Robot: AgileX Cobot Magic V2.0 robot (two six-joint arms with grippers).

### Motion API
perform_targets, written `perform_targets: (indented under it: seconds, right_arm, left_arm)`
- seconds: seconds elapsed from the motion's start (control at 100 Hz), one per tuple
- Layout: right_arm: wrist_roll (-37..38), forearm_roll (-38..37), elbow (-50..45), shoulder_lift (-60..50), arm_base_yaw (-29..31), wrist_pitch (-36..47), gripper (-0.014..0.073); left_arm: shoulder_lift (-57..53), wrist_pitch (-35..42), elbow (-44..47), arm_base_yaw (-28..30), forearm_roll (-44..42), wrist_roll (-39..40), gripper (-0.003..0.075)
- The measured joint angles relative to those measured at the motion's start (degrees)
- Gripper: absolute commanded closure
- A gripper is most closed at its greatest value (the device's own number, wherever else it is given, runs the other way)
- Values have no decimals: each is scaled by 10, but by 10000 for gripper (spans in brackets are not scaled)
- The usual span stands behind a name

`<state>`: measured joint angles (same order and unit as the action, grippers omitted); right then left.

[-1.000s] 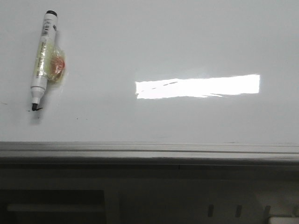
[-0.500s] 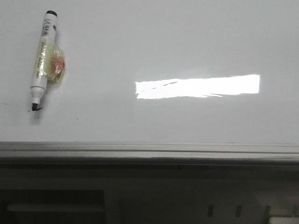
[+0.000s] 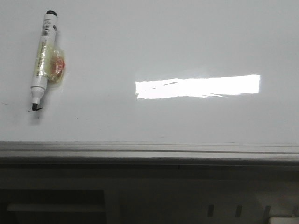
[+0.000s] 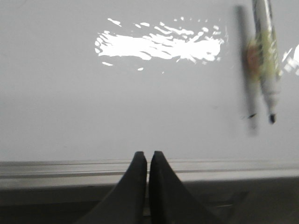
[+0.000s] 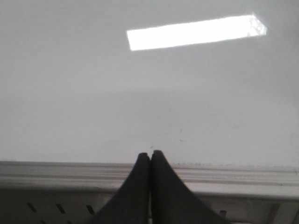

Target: Write number 4 on whiteboard

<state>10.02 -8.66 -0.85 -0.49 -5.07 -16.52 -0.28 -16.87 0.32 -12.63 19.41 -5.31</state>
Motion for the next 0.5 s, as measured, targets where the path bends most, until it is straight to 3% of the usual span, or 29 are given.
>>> perform_targets:
  seconds: [0.25,0.5]
  right_arm:
    - [0,87,0,0,0,165,659]
    - [0,184,2,0,0,165,657]
  left_arm:
    - [0,45,0,0,223,0,741]
    - [0,55,0,0,295,1,741]
